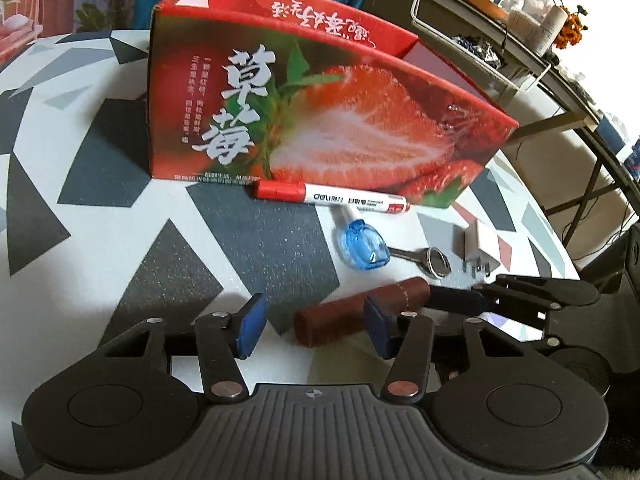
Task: Organize rigid objects
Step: 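Grasp the dark red tube with the left tool and lift it, then lower the tube into the red box and open the left tool, then move the left tool back toward the blue bottle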
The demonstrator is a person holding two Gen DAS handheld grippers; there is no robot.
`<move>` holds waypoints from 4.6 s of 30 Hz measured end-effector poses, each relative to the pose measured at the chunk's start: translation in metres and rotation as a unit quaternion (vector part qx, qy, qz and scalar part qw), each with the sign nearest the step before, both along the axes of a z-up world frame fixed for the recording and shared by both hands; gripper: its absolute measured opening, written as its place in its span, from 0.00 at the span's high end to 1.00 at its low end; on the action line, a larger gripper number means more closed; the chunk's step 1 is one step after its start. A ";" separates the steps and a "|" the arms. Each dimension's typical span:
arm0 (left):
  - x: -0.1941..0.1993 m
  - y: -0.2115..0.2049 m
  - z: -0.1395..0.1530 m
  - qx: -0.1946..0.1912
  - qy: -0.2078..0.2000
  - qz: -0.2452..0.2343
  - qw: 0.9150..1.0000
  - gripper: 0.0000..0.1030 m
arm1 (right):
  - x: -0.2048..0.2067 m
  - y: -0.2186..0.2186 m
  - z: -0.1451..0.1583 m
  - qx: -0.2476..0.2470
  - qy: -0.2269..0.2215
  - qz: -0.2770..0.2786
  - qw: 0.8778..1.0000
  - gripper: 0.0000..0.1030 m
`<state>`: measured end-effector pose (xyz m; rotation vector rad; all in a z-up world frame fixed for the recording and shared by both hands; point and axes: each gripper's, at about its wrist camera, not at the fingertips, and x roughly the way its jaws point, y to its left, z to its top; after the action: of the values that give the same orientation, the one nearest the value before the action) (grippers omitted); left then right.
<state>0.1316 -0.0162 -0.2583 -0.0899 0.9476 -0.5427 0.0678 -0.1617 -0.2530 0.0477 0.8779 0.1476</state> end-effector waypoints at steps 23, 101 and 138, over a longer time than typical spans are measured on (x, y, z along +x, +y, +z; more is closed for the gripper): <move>-0.007 -0.001 0.018 -0.019 -0.043 0.009 0.999 0.54 | -0.005 0.002 0.025 0.013 -0.044 -0.002 0.999 0.60; 0.016 0.015 0.020 -0.005 -0.073 0.070 0.995 0.48 | 0.005 -0.050 -0.005 -0.020 -0.031 -0.083 0.996 0.59; 0.022 -0.010 0.015 -0.012 -0.062 0.027 0.998 0.46 | -0.001 -0.039 0.001 -0.028 -0.069 -0.046 0.996 0.71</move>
<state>0.1540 -0.0258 -0.2434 -0.1013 0.8159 -0.5047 0.0670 -0.2012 -0.2518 0.0254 0.7396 0.0398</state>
